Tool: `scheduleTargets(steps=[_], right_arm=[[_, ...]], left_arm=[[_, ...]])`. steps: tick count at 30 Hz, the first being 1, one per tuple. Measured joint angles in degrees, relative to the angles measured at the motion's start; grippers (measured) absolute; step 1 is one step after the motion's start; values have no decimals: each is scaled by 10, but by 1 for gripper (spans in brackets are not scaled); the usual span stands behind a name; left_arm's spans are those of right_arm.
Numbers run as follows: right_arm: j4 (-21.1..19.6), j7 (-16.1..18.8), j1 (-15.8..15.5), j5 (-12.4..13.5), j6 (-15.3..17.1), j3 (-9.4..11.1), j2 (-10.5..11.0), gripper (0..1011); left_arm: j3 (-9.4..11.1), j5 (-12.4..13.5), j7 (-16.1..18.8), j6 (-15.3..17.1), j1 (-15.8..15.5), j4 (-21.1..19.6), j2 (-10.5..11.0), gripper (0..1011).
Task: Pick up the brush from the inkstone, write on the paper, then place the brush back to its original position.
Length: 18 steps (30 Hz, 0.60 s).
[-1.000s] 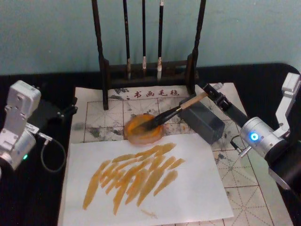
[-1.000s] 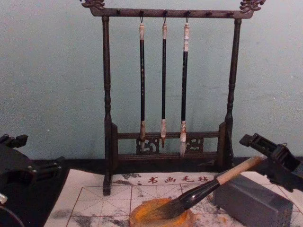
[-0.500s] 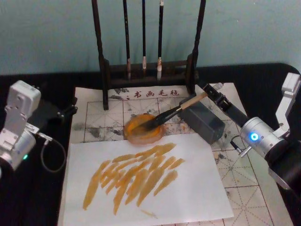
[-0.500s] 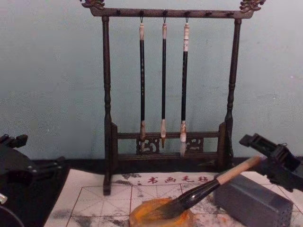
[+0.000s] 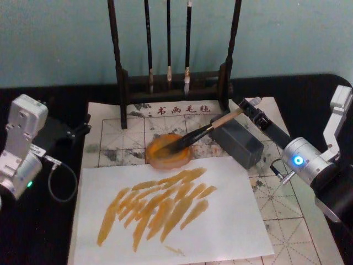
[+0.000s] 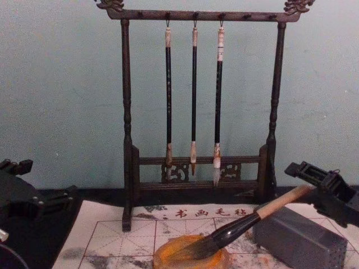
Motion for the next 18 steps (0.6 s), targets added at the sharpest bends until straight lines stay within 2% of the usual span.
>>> scheduleTargets(steps=[3,6,7,16,17,18], right_arm=[[0,0,0,0,0,0,0,715],[0,0,0,0,0,0,0,660],[0,0,0,0,0,0,0,602],[0,0,0,0,0,0,0,327],[0,0,0,0,0,0,0,268],[0,0,0,0,0,0,0,257]], left_arm=[[0,0,0,0,0,0,0,1001],[0,0,0,0,0,0,0,1001],[0,0,0,0,0,0,0,1001],[0,0,0,0,0,0,0,1001],[0,0,0,0,0,0,0,1001],[0,0,0,0,0,0,0,1001]])
